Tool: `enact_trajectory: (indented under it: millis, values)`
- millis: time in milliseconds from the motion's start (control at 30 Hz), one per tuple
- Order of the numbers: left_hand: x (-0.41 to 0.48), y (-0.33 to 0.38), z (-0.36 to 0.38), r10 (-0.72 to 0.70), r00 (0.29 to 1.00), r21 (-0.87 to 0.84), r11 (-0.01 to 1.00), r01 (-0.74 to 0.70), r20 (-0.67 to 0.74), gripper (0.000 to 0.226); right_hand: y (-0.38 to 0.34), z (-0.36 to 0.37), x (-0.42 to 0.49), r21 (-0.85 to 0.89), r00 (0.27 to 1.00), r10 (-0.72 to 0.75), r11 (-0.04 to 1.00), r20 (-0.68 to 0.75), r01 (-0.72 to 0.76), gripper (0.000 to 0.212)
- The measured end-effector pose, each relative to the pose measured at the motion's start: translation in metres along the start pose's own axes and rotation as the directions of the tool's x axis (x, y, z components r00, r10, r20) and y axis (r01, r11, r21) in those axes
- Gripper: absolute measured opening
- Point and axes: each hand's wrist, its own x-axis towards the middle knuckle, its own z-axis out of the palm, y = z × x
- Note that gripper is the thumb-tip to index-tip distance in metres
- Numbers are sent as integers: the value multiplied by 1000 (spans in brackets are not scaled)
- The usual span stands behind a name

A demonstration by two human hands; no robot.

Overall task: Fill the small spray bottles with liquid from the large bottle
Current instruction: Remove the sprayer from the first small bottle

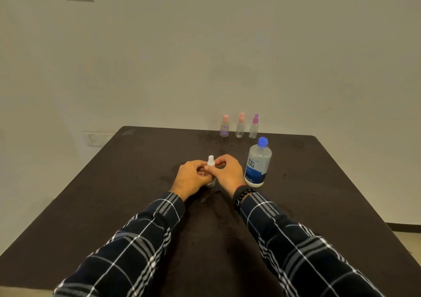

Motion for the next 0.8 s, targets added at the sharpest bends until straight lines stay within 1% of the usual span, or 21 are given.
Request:
enact_trajectory:
  millis: [100,167,233,267,333,367,433,500,567,633,733,800]
  values:
    - [0,-1,0,1,1000,-19,1000,-1,-3,31,2,-5,-1,31,997,-52,998,60,50,25]
    - [1,0,1,-5,1000,-31,1000,5,-2,31,4,-12,-3,77,985,-73,995,156,61,33]
    - [1,0,1,-5,1000,-27,1000,5,-1,32,7,-14,-4,77,970,-73,995,231,57,46]
    - [0,1,1,-5,1000,-18,1000,5,1,34,9,-13,-3,59,968,-70,997,240,57,53]
    - [0,1,1,-8,1000,-10,1000,8,4,36,10,-10,-1,47,981,-35,999,189,27,60]
    - [0,0,1,-7,1000,-9,1000,7,5,36,10,-8,0,60,990,-10,998,144,1,59]
    - [0,-1,1,-6,1000,3,1000,6,4,34,6,-6,0,67,997,21,997,69,-25,49]
    - [1,-1,1,-6,1000,7,1000,6,0,31,4,-5,1,26,1000,0,1000,30,-1,35]
    - [1,-1,1,-4,1000,0,1000,4,-2,30,5,-4,2,16,999,-28,1000,36,27,23]
    - [0,0,1,-13,1000,-19,1000,13,3,30,8,-7,3,34,994,-56,998,94,53,19]
    - [0,3,1,-32,999,-37,999,33,9,32,11,-12,1,34,975,-56,998,214,50,38]
    - [-1,4,1,-39,999,1,999,39,6,34,10,-11,-2,-3,969,-46,999,244,48,51]
